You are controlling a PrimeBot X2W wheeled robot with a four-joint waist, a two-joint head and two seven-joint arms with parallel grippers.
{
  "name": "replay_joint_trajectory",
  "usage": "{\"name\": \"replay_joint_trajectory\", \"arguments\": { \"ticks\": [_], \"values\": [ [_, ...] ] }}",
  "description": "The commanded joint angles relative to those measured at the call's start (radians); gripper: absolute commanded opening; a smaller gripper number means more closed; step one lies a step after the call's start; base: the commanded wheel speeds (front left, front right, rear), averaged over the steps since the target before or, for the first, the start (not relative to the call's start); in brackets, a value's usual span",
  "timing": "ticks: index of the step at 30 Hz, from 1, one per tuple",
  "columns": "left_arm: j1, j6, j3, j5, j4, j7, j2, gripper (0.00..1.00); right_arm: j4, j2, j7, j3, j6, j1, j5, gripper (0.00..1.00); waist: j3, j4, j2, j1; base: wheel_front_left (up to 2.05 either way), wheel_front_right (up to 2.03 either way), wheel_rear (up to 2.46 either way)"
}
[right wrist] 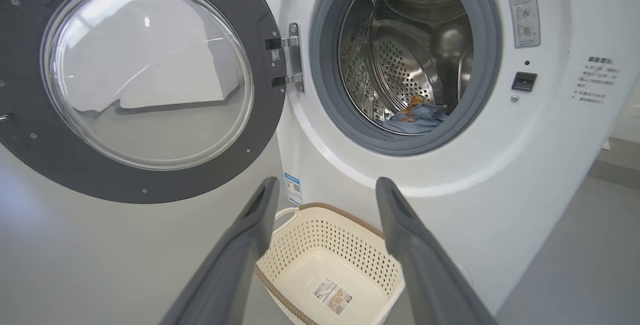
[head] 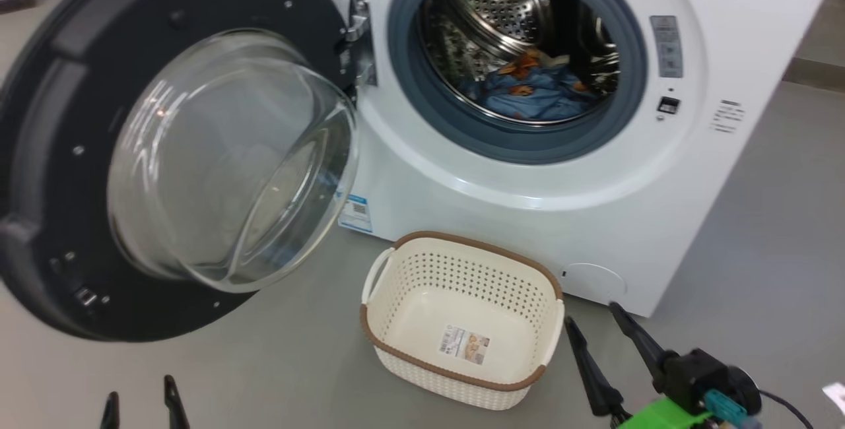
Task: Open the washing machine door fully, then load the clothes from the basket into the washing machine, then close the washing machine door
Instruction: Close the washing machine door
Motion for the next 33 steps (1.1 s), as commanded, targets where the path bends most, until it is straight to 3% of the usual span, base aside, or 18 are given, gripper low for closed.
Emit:
{"name": "replay_joint_trajectory", "arguments": {
  "ticks": [1,13,27,28,29,31,32,33],
  "values": [
    [-0.015,0.01,0.042,0.001,-0.04,-0.008,0.016,1.0,-0.016,-0.007,-0.005,0.045,-0.001,-0.069,0.004,1.0,0.017,0.046,0.0,0.0,0.0,0.0,0.0],
    [0.012,0.05,0.081,-0.034,-0.095,-0.008,0.016,1.0,0.026,-0.026,-0.005,0.136,-0.001,-0.153,0.021,1.0,0.055,0.074,0.0,0.0,0.0,0.0,0.0],
    [0.024,0.073,0.1,-0.071,-0.116,-0.008,0.016,1.0,0.035,-0.033,-0.005,0.152,-0.001,-0.166,0.032,1.0,0.062,0.078,0.0,0.0,0.0,0.0,0.0],
    [0.024,0.073,0.101,-0.071,-0.115,-0.008,0.016,0.95,0.035,-0.033,-0.005,0.15,-0.001,-0.164,0.032,1.0,0.062,0.078,0.0,0.0,0.0,0.0,0.0],
    [0.023,0.073,0.102,-0.072,-0.113,-0.008,0.016,0.8,0.035,-0.033,-0.005,0.148,-0.001,-0.163,0.032,1.0,0.063,0.078,0.0,0.0,0.0,0.0,0.0],
    [0.022,0.069,0.1,-0.079,-0.106,-0.008,0.016,0.15,0.034,-0.033,-0.005,0.144,-0.001,-0.16,0.032,1.0,0.063,0.078,0.0,0.0,0.0,0.0,0.0],
    [0.021,0.068,0.101,-0.082,-0.103,-0.008,0.016,0.0,0.034,-0.033,-0.005,0.142,-0.001,-0.159,0.031,1.0,0.063,0.078,0.0,0.0,0.0,0.0,0.0],
    [0.02,0.066,0.102,-0.086,-0.103,-0.008,0.016,0.0,0.034,-0.032,-0.005,0.14,-0.001,-0.158,0.031,1.0,0.064,0.078,0.0,0.0,0.0,0.0,0.0]
  ]
}}
